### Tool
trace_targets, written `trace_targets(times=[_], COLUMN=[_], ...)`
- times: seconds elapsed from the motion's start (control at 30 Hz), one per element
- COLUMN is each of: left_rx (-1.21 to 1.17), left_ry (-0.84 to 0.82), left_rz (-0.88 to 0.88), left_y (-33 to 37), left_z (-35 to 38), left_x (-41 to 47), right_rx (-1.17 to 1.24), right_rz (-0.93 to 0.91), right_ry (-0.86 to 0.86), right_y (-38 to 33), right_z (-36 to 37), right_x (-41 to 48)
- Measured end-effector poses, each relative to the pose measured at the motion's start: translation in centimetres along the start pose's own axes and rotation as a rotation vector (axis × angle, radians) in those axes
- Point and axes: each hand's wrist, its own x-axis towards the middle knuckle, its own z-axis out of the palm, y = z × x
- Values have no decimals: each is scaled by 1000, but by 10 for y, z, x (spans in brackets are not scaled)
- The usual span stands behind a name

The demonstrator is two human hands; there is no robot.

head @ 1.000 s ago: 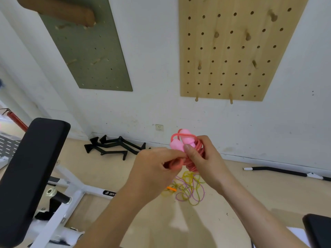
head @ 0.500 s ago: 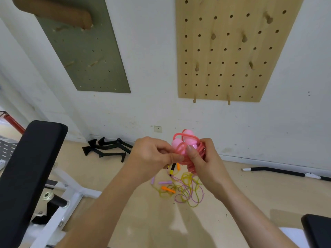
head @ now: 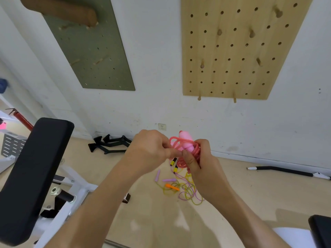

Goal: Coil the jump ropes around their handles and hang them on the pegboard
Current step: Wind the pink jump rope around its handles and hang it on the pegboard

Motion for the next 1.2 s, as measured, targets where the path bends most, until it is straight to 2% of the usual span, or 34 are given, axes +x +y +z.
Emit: trace_targets(times=[0.07,0.13,0.2,0.27,0.4,0.53,0.6,0.67,0.73,0.9,0.97,1.07,1.2], left_rx=[-138,-130,-154,-295,-561,-647,-741,-847,-856,-746,-762,-861,-767], left_ry=[93,149,152,130,124,194,165,52,5,161,174,25,-46], left_rz=[-84,-87,-27,5,-21,-81,-58,-16,24,23,16,-5,-20], left_y=[-6,-9,-9,-9,-14,-15,-14,-17,-17,-8,-2,1,-2], left_z=[-1,4,15,26,40,48,48,46,43,46,46,37,37], left_x=[5,6,3,1,5,11,9,7,6,4,0,-2,-1], right_rx=[6,10,19,-4,-33,17,33,39,10,-93,-152,-212,-341], right_rz=[-7,-7,-9,-22,-53,-42,-40,-23,-7,14,-10,-18,-49], right_ry=[-25,-39,-43,-56,-101,-74,-98,-153,-202,-208,-207,-240,-313], right_y=[0,1,1,-1,-4,-4,-4,-5,-6,-1,2,5,6], right_z=[0,-1,-2,-5,-10,-13,-17,-22,-26,-31,-33,-39,-48], right_x=[-1,-2,-3,-2,-1,-5,-6,-8,-9,-8,-7,-6,-5])
